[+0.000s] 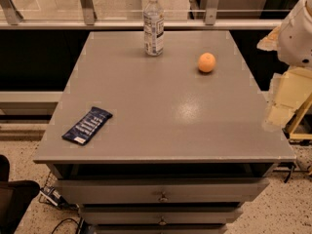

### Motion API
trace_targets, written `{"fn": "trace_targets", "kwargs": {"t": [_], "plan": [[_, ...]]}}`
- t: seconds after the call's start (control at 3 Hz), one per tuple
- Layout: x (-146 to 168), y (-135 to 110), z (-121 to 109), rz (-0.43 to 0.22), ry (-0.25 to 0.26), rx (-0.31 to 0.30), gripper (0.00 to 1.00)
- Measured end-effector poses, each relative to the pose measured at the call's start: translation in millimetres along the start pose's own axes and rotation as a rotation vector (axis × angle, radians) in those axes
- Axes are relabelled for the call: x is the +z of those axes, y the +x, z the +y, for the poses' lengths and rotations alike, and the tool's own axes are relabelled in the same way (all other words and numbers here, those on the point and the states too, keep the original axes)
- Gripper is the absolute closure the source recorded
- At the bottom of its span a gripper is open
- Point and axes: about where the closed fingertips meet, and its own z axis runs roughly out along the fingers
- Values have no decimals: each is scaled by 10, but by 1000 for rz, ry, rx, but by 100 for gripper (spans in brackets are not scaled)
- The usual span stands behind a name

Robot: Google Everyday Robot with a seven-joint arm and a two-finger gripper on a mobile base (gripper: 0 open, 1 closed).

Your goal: Move blue plastic bottle near rxbar blueberry

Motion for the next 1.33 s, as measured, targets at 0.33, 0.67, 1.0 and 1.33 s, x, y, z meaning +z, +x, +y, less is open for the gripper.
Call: {"fn": "trace_targets", "kwargs": {"t": [0.33,0.67,1.0,1.33], "plan": [[0,0,0,0,0,0,0],[1,-2,-19,-7,7,3,0],[132,-77,-327,-139,75,89,0],[337,-299,-727,-333,123,173,0]]}}
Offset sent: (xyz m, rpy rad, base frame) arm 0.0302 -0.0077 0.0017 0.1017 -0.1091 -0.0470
